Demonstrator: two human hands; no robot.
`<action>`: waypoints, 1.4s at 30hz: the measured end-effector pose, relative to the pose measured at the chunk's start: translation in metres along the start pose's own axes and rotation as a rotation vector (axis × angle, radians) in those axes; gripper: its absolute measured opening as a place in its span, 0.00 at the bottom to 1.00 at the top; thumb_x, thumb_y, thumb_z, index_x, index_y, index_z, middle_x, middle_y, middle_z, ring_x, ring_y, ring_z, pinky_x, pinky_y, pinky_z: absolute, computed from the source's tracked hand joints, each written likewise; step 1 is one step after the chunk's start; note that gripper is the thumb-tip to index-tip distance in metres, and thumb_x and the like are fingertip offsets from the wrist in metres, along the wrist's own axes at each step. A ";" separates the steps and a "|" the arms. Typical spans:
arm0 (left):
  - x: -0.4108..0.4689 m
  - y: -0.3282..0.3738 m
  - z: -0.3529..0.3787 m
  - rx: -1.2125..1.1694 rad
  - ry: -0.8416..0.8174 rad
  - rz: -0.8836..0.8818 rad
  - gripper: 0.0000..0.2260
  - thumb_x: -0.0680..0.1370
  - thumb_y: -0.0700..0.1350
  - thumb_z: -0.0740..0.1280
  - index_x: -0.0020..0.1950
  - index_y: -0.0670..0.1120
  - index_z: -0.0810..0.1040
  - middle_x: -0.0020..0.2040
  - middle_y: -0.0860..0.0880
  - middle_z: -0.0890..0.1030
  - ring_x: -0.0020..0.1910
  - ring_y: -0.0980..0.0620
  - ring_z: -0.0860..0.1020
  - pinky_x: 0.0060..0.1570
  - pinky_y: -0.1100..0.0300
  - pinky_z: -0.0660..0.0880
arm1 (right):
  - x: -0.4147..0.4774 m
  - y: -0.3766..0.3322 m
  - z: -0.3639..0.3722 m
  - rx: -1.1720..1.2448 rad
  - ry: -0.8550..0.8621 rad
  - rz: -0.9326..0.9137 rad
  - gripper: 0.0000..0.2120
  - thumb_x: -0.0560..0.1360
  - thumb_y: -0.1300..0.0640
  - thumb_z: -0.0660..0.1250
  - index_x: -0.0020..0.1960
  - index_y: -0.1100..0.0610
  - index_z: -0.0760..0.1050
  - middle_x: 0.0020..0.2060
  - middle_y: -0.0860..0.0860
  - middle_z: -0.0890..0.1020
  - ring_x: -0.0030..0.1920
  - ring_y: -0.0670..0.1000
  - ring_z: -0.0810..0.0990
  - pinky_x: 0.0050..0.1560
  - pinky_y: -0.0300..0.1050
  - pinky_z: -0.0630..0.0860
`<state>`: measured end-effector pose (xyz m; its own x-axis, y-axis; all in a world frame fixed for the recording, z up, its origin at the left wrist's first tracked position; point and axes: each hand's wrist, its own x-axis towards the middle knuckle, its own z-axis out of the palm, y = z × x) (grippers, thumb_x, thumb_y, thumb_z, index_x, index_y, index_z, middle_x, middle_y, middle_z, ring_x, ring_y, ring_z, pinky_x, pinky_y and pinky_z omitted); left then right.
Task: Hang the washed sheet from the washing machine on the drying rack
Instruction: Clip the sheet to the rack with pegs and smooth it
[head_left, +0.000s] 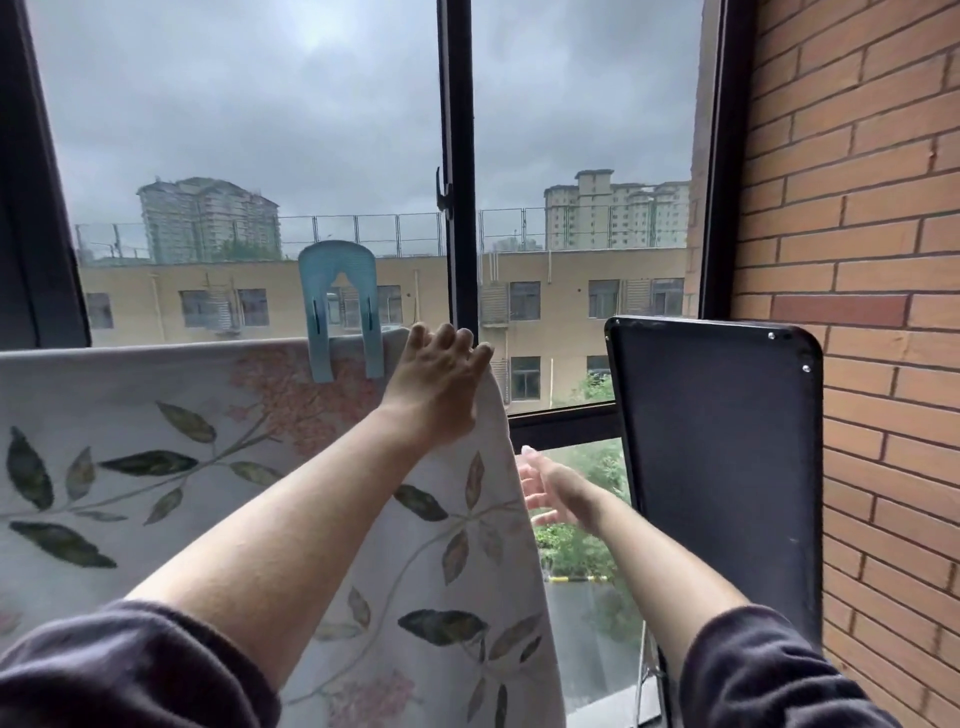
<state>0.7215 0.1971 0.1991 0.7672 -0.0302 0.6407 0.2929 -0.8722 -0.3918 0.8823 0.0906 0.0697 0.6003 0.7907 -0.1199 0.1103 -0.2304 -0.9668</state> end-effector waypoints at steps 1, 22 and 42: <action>-0.001 0.002 -0.001 0.005 -0.007 -0.001 0.24 0.74 0.44 0.61 0.70 0.48 0.62 0.63 0.47 0.68 0.65 0.46 0.64 0.68 0.48 0.55 | -0.008 0.007 -0.001 -0.008 -0.119 0.023 0.25 0.78 0.36 0.48 0.53 0.52 0.76 0.47 0.50 0.80 0.48 0.50 0.77 0.49 0.47 0.71; -0.210 0.066 0.151 -0.226 -0.873 0.096 0.26 0.78 0.44 0.58 0.76 0.49 0.58 0.78 0.47 0.52 0.76 0.47 0.52 0.73 0.45 0.49 | -0.043 0.161 0.077 -0.486 0.120 0.201 0.24 0.61 0.56 0.65 0.57 0.56 0.75 0.52 0.53 0.80 0.52 0.52 0.78 0.47 0.45 0.75; -0.295 0.020 0.170 -0.165 -0.294 -0.535 0.28 0.74 0.44 0.57 0.75 0.48 0.59 0.78 0.42 0.51 0.76 0.40 0.51 0.71 0.41 0.48 | -0.062 0.150 0.198 -0.885 0.641 -0.593 0.34 0.70 0.63 0.59 0.75 0.53 0.57 0.75 0.57 0.59 0.75 0.56 0.55 0.74 0.50 0.54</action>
<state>0.5983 0.2716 -0.1103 0.6703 0.5464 0.5022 0.6058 -0.7937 0.0549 0.7048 0.1187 -0.1126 0.5263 0.5411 0.6560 0.8431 -0.4323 -0.3199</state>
